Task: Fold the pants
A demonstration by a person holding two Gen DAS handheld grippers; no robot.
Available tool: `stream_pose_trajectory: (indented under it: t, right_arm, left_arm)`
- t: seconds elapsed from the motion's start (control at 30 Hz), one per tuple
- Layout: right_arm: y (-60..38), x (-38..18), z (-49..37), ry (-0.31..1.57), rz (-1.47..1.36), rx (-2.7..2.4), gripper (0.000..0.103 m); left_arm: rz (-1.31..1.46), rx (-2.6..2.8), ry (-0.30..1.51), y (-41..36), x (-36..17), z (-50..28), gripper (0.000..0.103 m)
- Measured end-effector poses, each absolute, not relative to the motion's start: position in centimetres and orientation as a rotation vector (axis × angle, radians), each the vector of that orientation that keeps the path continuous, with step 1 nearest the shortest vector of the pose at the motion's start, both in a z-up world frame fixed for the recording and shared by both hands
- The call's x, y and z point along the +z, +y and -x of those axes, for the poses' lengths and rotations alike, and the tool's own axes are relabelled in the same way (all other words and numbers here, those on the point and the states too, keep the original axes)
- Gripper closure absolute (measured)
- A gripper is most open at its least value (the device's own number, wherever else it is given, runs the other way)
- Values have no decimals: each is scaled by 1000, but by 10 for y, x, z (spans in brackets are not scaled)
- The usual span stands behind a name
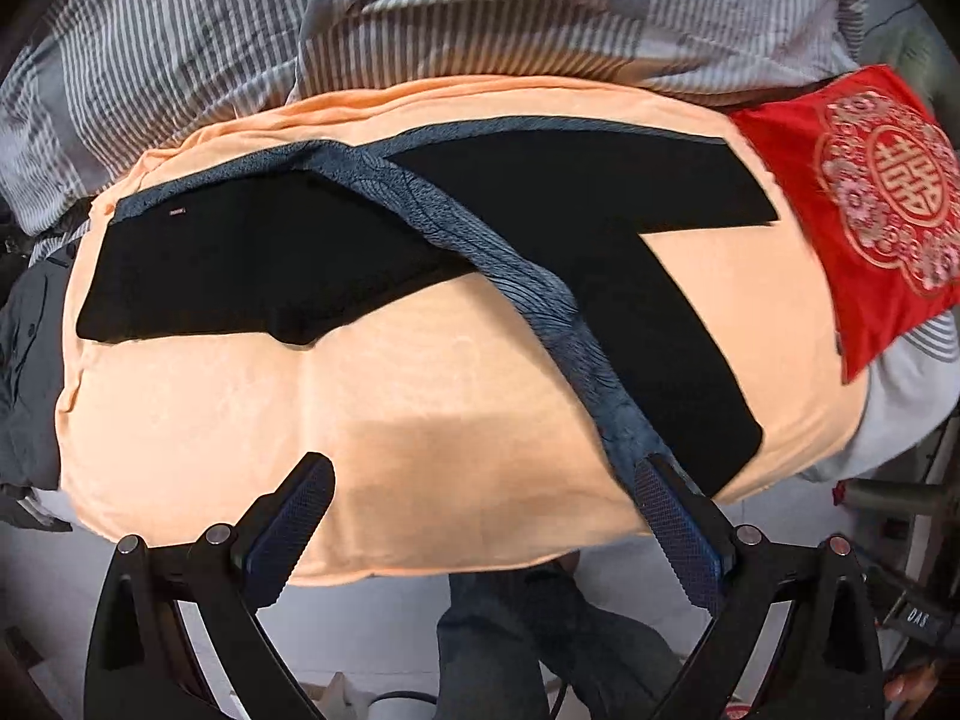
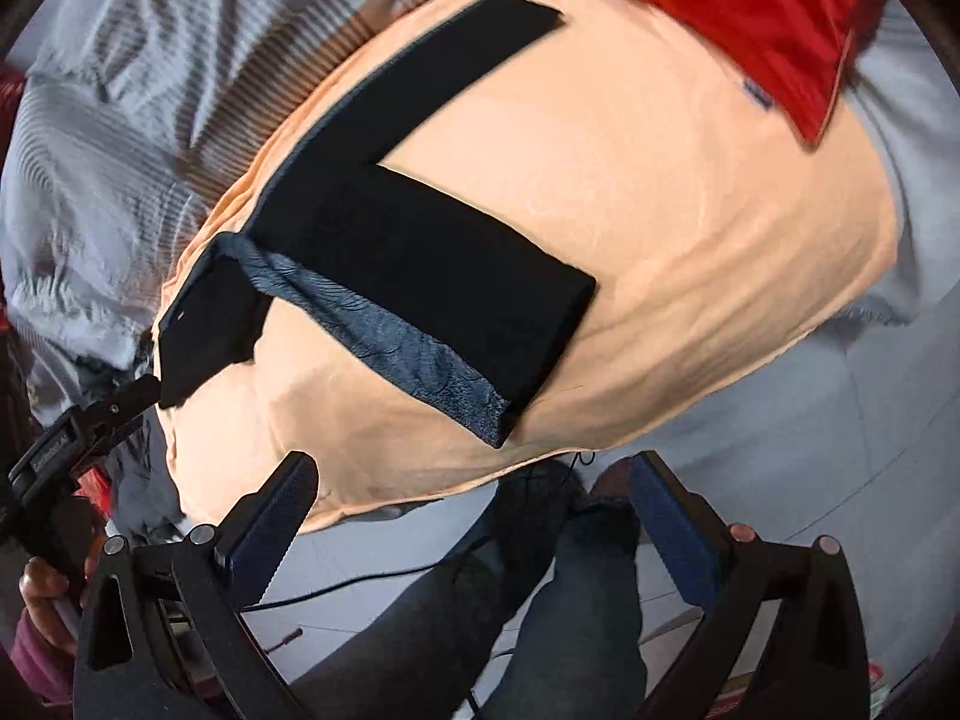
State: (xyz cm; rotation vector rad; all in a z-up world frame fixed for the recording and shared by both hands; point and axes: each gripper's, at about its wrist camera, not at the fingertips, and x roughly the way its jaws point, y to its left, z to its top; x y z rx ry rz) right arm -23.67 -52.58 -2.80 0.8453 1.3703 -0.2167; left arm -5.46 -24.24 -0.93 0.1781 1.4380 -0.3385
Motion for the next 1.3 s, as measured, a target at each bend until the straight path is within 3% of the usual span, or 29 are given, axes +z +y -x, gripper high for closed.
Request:
stream_pose_trajectory:
  t: [0.57, 0.7, 0.73, 0.77, 0.83, 0.93, 1.0, 1.07, 1.3]
  right_arm:
    - [-508, -111, 248, 1285, -981, -219, 0]
    - [-502, -128, 236, 1268, -960, -179, 4]
    - [-500, -132, 233, 1265, -960, -168, 11]
    - [-498, -135, 230, 1263, -959, -153, 25]
    - [-493, -140, 226, 1274, -949, -126, 37]
    - [-487, -149, 222, 1295, -951, -108, 43]
    - [-486, -156, 220, 1312, -983, -104, 59]
    - [-484, -157, 216, 1334, -1009, -86, 100]
    - [-503, -112, 201, 1204, -1096, 35, 100]
  left_arm:
    - [-166, -399, 1529, -259, -97, 29, 2]
    - [-171, -437, 1536, -268, -108, 28, 2]
    - [-176, -442, 1537, -269, -110, 27, 2]
    - [-181, -447, 1540, -270, -112, 27, 3]
    - [-181, -457, 1549, -272, -117, 25, 2]
    - [-182, -469, 1561, -275, -122, 23, 2]
    - [-187, -478, 1563, -278, -125, 21, 2]
    - [-193, -490, 1562, -280, -126, 19, 2]
    - [-75, -504, 1586, -283, -128, 3, 3]
